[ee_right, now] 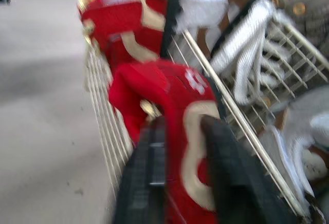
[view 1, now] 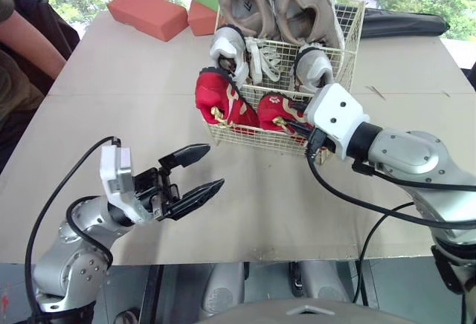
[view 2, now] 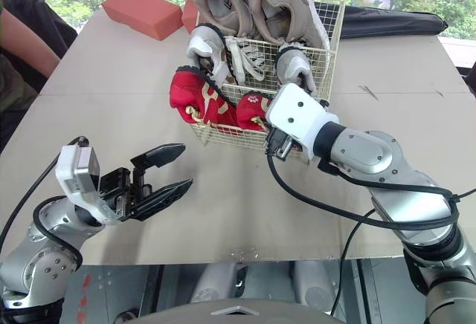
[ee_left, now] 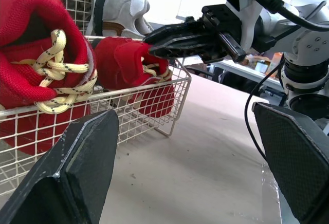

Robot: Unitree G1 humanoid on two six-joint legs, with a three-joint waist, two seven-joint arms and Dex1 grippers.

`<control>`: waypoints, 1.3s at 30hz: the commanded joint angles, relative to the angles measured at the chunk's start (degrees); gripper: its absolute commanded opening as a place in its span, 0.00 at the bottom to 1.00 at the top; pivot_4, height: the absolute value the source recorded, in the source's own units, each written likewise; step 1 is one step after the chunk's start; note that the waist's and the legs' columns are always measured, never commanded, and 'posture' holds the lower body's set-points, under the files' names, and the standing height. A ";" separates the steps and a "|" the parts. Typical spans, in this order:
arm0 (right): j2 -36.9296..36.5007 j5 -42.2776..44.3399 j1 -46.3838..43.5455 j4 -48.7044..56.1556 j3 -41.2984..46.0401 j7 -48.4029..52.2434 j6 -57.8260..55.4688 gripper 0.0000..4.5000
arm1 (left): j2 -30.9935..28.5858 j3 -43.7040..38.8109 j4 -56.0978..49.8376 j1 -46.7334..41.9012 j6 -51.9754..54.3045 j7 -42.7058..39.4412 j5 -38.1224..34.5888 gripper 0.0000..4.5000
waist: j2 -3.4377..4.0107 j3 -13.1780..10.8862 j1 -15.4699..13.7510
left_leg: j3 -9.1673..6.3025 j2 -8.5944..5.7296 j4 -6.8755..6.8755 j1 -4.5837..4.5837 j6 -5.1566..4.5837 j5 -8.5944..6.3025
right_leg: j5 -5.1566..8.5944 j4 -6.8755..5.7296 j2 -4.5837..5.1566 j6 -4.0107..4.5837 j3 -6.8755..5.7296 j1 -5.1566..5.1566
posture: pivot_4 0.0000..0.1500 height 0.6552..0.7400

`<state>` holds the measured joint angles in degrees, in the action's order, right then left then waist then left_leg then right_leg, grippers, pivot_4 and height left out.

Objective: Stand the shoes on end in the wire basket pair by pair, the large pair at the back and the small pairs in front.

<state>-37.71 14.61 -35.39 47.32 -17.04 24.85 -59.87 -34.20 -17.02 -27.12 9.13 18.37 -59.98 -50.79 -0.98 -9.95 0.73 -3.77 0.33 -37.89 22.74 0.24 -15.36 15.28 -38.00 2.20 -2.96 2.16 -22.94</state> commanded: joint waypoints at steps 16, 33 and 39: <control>16.50 -4.32 5.75 2.25 9.98 -9.46 2.85 0.01 | 1.20 -0.55 -2.45 3.71 -2.25 0.69 0.55 1.00 | 0.01 -0.01 0.14 | -0.05 0.06 0.00 -0.02 0.00 0.00 | 0.00 -0.07 -0.08 0.00 0.04 -0.02 | 1.00 1.00; 34.20 -1.22 30.60 -5.29 14.64 -10.71 37.94 0.01 | -0.83 0.11 -2.66 -0.50 1.63 2.79 -0.61 1.00 | 0.04 -0.01 0.18 | 0.03 0.03 0.09 -0.06 0.02 0.01 | -0.01 -0.10 -0.14 -0.01 0.09 -0.06 | 1.00 1.00; 36.50 3.71 38.59 -6.62 18.23 -11.40 40.91 0.01 | -1.74 -0.68 -2.42 -1.34 2.68 2.70 -1.03 1.00 | 0.02 0.02 0.07 | 0.01 0.05 0.09 -0.08 0.02 0.01 | 0.00 -0.09 -0.15 -0.01 0.13 -0.04 | 1.00 1.00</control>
<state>-1.76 16.06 1.48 39.34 -0.95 14.47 -19.68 -35.32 -16.27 -27.81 7.91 21.04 -57.03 -50.79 -0.96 -9.93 0.80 -3.75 0.38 -37.80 22.66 0.27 -15.36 15.27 -38.09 2.07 -2.96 2.31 -22.97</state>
